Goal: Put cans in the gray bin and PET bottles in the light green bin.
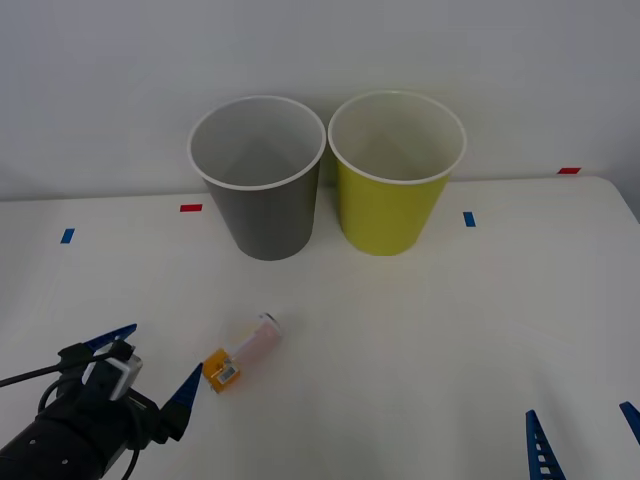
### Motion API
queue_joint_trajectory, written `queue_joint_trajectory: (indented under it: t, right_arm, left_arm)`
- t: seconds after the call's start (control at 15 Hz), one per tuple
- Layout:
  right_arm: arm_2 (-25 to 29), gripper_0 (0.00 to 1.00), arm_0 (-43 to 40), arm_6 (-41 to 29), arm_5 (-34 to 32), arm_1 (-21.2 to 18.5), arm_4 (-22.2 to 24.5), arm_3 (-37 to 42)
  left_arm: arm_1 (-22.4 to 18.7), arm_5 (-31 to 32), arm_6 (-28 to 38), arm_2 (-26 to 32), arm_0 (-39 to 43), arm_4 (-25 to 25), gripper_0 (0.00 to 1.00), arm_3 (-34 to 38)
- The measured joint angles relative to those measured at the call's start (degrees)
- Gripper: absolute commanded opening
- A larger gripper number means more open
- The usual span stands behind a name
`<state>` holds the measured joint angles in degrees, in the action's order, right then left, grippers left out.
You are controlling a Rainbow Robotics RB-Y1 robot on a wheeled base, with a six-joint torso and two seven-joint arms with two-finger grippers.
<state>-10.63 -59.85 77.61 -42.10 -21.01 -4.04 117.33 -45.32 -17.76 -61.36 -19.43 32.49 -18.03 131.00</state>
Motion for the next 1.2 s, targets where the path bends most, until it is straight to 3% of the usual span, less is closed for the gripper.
queue_joint_trajectory:
  t: [0.27,0.47,0.67,1.0,1.2]
  right_arm:
    - [0.0,1.0,0.0,0.0,0.0,0.0,0.0,0.0]
    - [0.0,1.0,0.0,0.0,0.0,0.0,0.0,0.0]
    - [0.0,1.0,0.0,0.0,0.0,0.0,0.0,0.0]
    - [0.0,1.0,0.0,0.0,0.0,0.0,0.0,0.0]
    - [0.0,1.0,0.0,0.0,0.0,0.0,0.0,0.0]
  left_arm:
    - [0.0,-15.5,-3.9,-6.5,-7.0,-0.3,1.0,4.4]
    - [0.9,-23.1,-7.3,-9.9,-12.4,0.7,1.0,4.8]
    - [3.4,-28.2,-12.8,-10.5,-14.9,5.2,1.0,4.9]
    - [11.2,-32.2,-15.9,-9.4,-15.8,6.1,1.0,4.9]
    - [12.6,-35.9,-18.7,-8.7,-16.6,6.7,1.0,5.2]
